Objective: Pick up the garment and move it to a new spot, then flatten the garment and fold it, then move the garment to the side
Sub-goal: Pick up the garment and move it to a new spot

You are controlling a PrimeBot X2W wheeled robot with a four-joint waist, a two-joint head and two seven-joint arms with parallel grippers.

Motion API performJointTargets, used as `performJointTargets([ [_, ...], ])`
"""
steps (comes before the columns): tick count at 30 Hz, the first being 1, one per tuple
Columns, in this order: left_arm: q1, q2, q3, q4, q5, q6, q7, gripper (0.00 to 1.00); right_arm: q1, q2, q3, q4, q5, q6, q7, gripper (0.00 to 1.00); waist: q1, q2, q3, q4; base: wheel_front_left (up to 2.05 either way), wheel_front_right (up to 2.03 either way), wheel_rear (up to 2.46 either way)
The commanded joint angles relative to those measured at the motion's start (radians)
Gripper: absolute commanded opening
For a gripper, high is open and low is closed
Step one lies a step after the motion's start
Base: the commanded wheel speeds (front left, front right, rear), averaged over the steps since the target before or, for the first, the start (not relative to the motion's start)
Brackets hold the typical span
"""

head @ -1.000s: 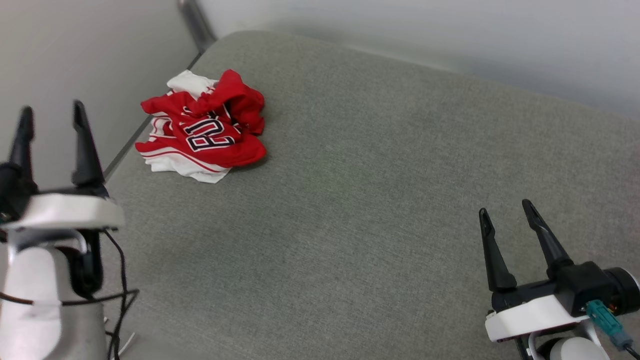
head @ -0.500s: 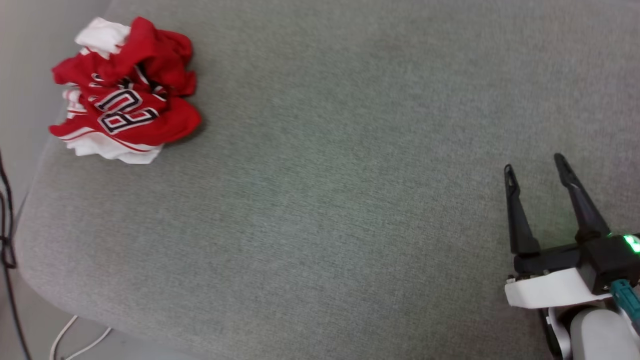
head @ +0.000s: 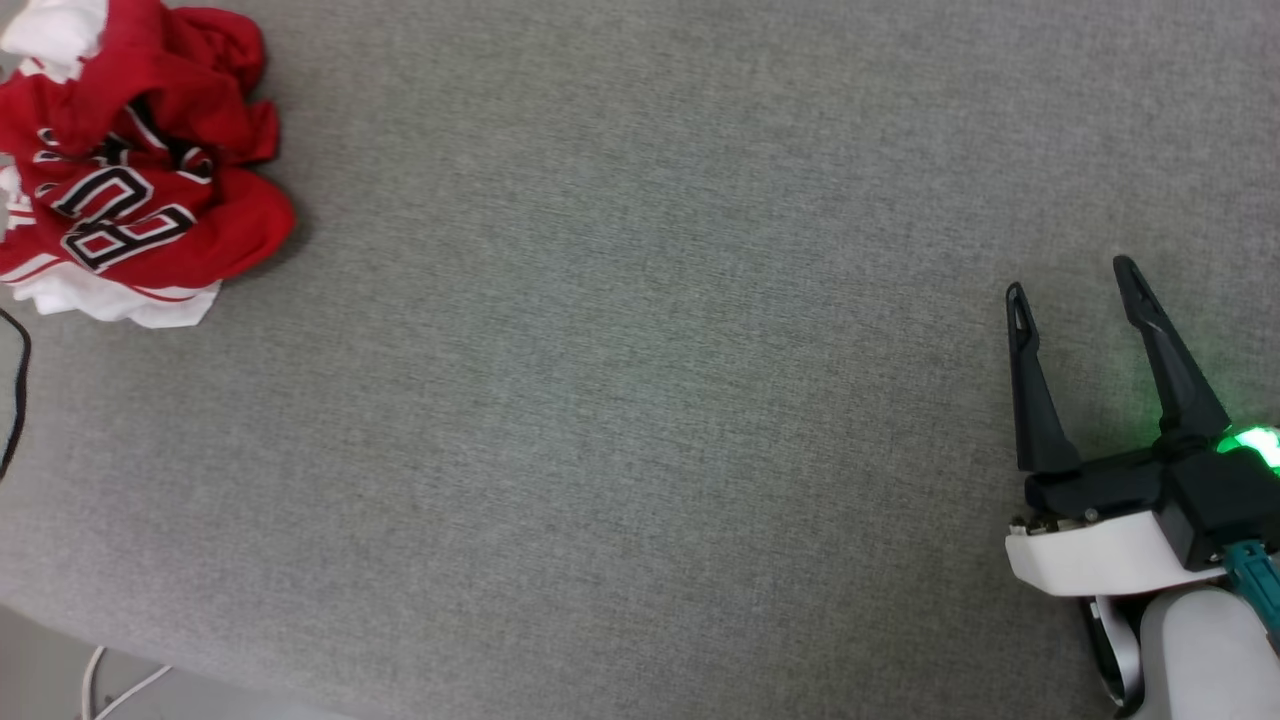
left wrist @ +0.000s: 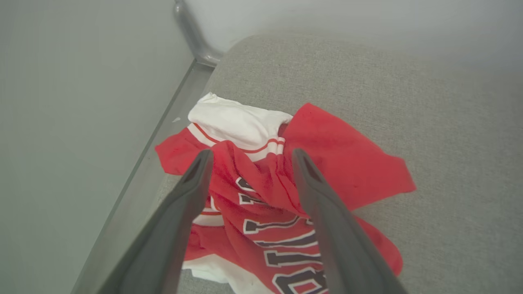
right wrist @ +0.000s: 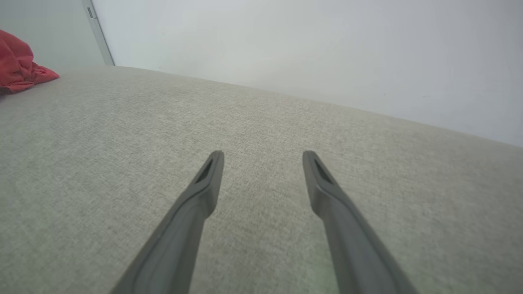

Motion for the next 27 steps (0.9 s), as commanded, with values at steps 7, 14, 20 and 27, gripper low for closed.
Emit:
performJointTargets([
  [7, -0.008, 0.045, -0.119, 0.022, -0.158, 0.0, 0.157, 1.0, -0.031, -0.003, -0.003, -0.012, -0.014, 0.0, -0.002, 1.0, -0.0001, 0.0, 0.06, -0.051, 0.0, 0.0, 0.0],
  [14, 0.013, 0.025, -0.235, 0.072, -0.244, 0.0, 0.262, 1.0, -0.033, -0.003, -0.009, -0.014, -0.022, -0.001, -0.001, 1.0, -0.0001, 0.0, 0.097, -0.078, 0.0, 0.0, 0.0],
  [20, 0.006, 0.008, -0.318, 0.094, -0.249, 0.0, 0.242, 0.48, -0.044, -0.003, -0.011, -0.001, -0.015, -0.001, 0.001, 1.0, -0.0001, 0.0, 0.092, -0.082, 0.0, 0.0, 0.0],
  [27, -0.088, 0.096, -0.366, 0.058, -0.169, 0.001, 0.055, 0.0, -0.043, -0.002, 0.004, 0.016, 0.018, -0.001, 0.0, 1.0, -0.0001, 0.0, 0.023, -0.075, 0.0, 0.0, 0.0],
])
